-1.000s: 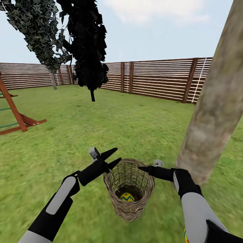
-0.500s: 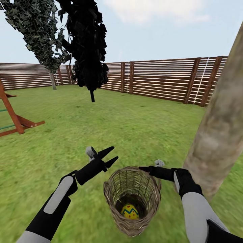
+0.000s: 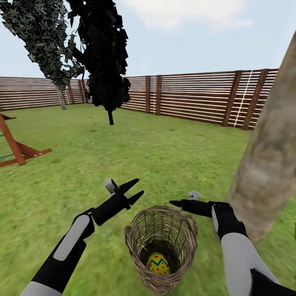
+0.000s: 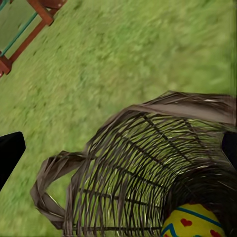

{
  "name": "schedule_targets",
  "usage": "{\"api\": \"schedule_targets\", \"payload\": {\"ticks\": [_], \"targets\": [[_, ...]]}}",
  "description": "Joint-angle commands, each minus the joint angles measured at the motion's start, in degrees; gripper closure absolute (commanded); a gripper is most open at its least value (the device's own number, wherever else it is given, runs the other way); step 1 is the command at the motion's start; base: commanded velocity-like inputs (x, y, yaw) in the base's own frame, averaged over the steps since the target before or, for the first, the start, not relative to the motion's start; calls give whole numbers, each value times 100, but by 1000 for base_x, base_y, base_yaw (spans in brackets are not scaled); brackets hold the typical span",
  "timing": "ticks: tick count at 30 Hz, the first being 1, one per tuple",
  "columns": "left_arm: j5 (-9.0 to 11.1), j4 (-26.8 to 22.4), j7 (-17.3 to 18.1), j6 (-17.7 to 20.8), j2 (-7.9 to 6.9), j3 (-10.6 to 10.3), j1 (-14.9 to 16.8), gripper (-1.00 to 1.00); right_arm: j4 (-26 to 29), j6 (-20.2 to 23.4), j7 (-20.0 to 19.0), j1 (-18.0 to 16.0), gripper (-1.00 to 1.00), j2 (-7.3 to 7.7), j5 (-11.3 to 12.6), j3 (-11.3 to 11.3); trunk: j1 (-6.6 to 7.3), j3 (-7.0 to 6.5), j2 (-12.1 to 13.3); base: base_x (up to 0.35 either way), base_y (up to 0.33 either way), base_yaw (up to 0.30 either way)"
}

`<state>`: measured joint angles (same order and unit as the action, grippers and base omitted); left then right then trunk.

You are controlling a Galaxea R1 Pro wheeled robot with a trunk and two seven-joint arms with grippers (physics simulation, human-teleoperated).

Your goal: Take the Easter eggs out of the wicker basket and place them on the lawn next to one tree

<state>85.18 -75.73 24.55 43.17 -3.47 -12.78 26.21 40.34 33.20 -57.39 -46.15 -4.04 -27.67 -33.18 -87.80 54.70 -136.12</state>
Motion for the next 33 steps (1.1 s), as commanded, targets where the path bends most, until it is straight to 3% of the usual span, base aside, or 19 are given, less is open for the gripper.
{"api": "schedule_targets", "payload": {"ticks": [1,5,10,19,25,27,29,33], "targets": [[24,20,6,16,-5,-6,3,-100,11,38,-46,-8,-100,-10,-38,-36,1,1,-2,0,0,-208],[37,385,119,8,13,16,6,-100,10,41,-60,-8,-100,-10,-20,-30,1,-21,-2,36,80,-231],[34,432,399,7,13,21,2,-100,9,46,-62,-8,-100,-10,-19,-30,1,-48,-2,146,266,-241],[34,435,436,0,21,17,2,-100,9,46,-62,-8,-100,-16,-19,-32,1,-98,-2,184,241,-241],[34,438,437,-3,29,12,4,-100,16,46,-11,-8,-100,-17,-61,-28,1,-101,-2,8,8,-20],[34,439,434,-7,33,10,4,-100,79,46,59,-8,-100,-21,-144,66,1,-101,-2,1,1,-1],[28,441,430,-10,37,10,2,-100,207,46,266,3,-100,-59,-399,248,1,-101,-2,0,0,0],[18,444,428,-11,36,12,3,-100,305,53,780,18,-100,-285,-814,360,1,-101,-2,0,0,0]]}}
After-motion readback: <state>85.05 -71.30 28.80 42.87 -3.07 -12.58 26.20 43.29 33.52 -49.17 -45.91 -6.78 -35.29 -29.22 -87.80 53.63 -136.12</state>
